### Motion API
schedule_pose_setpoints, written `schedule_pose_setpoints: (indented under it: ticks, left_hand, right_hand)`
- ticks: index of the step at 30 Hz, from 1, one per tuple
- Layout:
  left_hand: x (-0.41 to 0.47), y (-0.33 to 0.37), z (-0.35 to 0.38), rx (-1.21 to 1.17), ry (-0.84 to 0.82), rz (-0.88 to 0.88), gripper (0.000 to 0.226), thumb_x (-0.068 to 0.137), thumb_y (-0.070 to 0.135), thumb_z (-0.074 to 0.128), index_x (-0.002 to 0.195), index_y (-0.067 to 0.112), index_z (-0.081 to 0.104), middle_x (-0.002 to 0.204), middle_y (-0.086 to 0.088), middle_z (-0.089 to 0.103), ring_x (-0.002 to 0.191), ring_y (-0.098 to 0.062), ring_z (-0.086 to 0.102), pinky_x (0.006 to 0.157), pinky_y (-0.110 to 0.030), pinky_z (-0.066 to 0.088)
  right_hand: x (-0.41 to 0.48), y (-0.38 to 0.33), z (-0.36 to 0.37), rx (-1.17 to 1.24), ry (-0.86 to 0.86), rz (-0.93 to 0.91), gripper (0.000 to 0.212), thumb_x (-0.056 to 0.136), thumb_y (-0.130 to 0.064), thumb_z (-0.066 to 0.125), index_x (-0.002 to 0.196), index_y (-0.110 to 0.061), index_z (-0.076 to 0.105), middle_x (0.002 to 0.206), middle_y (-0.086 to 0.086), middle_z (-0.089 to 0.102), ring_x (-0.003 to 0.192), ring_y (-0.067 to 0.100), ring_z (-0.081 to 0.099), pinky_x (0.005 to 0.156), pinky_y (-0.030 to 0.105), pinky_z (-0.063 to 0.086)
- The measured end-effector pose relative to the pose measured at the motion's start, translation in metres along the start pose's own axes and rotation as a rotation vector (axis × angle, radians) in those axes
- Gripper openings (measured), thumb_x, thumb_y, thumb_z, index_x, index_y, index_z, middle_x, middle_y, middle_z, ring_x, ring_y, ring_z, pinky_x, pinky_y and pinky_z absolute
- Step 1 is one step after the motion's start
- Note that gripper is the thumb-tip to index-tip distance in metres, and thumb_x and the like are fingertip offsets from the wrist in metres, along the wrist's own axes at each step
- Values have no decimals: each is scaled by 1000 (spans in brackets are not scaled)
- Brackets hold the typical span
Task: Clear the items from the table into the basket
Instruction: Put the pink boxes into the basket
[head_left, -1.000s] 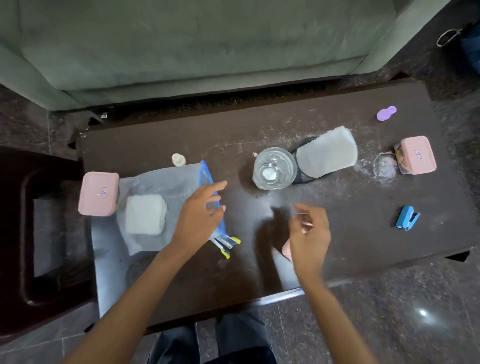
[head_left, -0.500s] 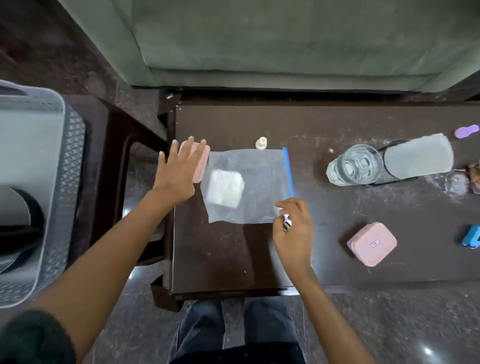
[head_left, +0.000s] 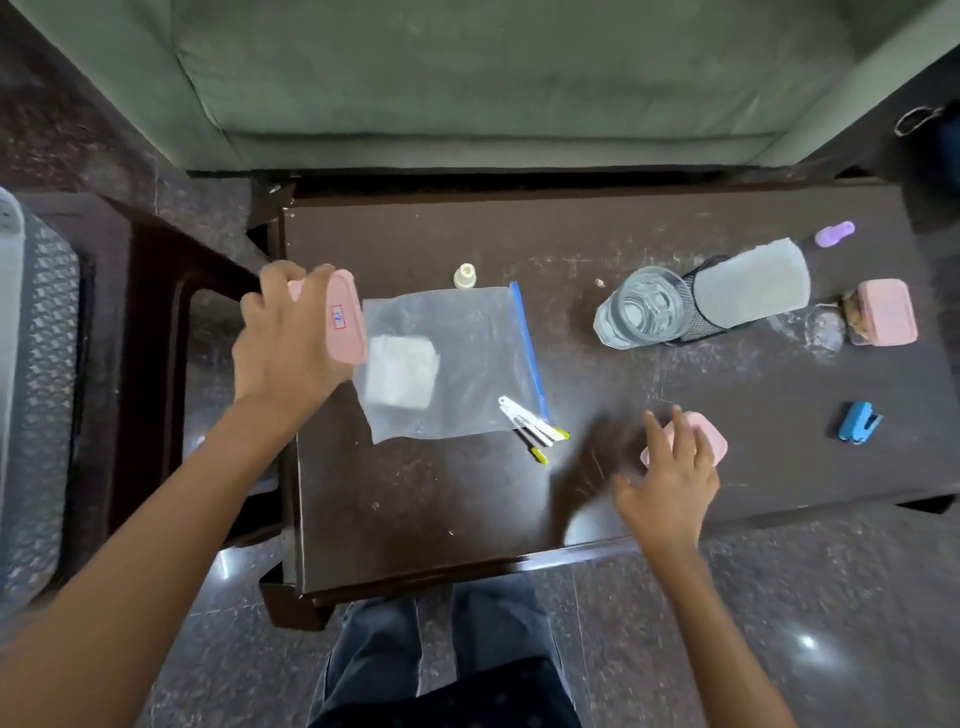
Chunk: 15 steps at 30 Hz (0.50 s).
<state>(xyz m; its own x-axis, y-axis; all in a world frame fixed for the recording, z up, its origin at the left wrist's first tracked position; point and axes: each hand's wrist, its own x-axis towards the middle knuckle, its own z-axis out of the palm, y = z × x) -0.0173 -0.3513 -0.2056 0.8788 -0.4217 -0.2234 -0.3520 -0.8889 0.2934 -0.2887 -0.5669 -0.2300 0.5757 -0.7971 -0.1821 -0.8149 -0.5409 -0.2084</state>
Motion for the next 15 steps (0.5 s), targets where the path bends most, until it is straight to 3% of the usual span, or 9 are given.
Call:
schedule_pose_setpoints:
  ticks: [3,6,10,13,15]
  left_hand:
    - [-11,31,7,-7,-53,77,88,57,16,81,130,28,34,133,-8,31,105,-38,40,60,-40,41]
    - [-19,62,20,16,-119,116,88,59,17,79,133,27,33,138,-4,31,106,-36,41,66,-41,47]
    - [-30,88,30,7,-158,136,86,60,18,77,134,27,34,135,-4,37,106,-34,43,67,-40,47]
    - [-39,99,23,-35,-187,110,88,61,22,78,135,30,33,135,0,37,111,-32,42,71,-40,47]
    - [-44,99,7,-64,-197,98,91,58,27,81,135,31,33,134,0,38,110,-32,44,79,-43,46]
  right_hand:
    - [15,25,2,-153,-209,98,93,62,-12,72,142,-25,27,157,13,4,140,43,2,108,60,15]
    - [26,41,5,-142,-275,118,94,66,-7,68,144,-33,21,156,14,-7,139,47,-4,107,63,17]
    - [31,60,2,-35,-267,77,89,70,-2,68,144,-25,24,155,17,11,134,48,16,106,58,24]
    - [33,61,-11,66,-213,47,91,62,-8,78,140,-12,30,149,12,32,122,42,32,100,54,32]
    - [31,51,-25,97,-204,-47,94,57,-16,81,138,-13,33,146,6,37,119,38,37,97,50,34]
